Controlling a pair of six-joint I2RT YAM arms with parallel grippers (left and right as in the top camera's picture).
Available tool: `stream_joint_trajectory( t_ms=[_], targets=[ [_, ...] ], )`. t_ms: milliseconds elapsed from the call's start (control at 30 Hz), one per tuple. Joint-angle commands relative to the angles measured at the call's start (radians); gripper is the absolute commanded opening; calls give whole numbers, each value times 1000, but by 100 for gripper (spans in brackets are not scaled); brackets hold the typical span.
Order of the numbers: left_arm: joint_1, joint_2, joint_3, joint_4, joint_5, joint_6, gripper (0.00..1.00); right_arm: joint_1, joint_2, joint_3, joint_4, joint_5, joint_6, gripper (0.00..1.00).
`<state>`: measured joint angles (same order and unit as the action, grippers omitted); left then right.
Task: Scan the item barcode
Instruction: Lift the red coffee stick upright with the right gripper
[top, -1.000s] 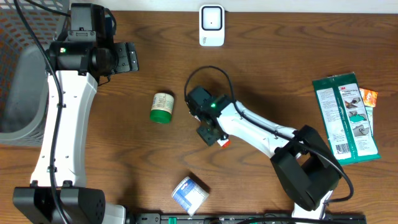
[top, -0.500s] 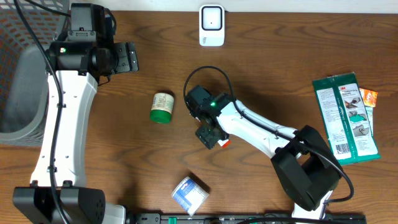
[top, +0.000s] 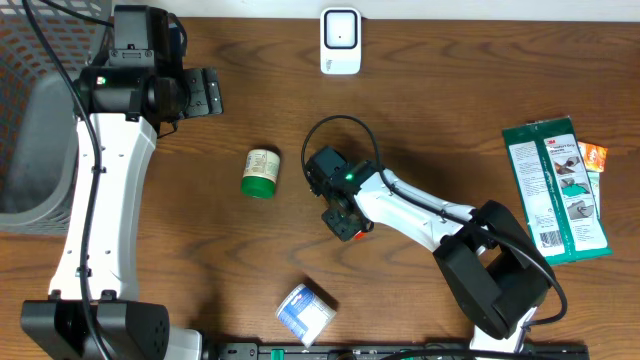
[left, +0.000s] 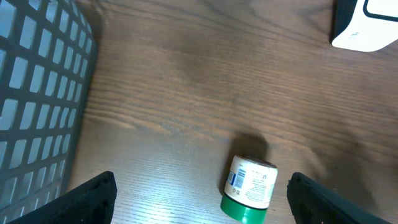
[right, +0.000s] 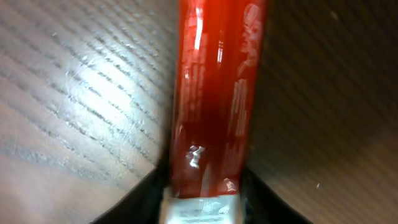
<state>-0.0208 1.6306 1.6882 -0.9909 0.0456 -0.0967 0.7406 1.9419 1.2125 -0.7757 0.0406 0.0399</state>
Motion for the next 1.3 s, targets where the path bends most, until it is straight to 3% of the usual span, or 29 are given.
stream_joint_trajectory(
  t_ms=[0, 67, 267, 1000, 1267],
  targets=[
    [3, 12, -2, -3, -12, 6, 88, -2, 18, -29, 1, 30, 4, 23],
    [3, 12, -2, -3, -12, 6, 88, -1, 18, -29, 1, 29, 4, 14],
    [3, 12, -2, -3, -12, 6, 88, 0, 18, -29, 2, 30, 4, 1],
    [3, 12, -2, -3, -12, 6, 88, -34, -126, 15, -42, -29, -23, 1],
    [3, 12, -2, -3, -12, 6, 88, -129, -165, 15, -20, -280, -32, 1]
  ],
)
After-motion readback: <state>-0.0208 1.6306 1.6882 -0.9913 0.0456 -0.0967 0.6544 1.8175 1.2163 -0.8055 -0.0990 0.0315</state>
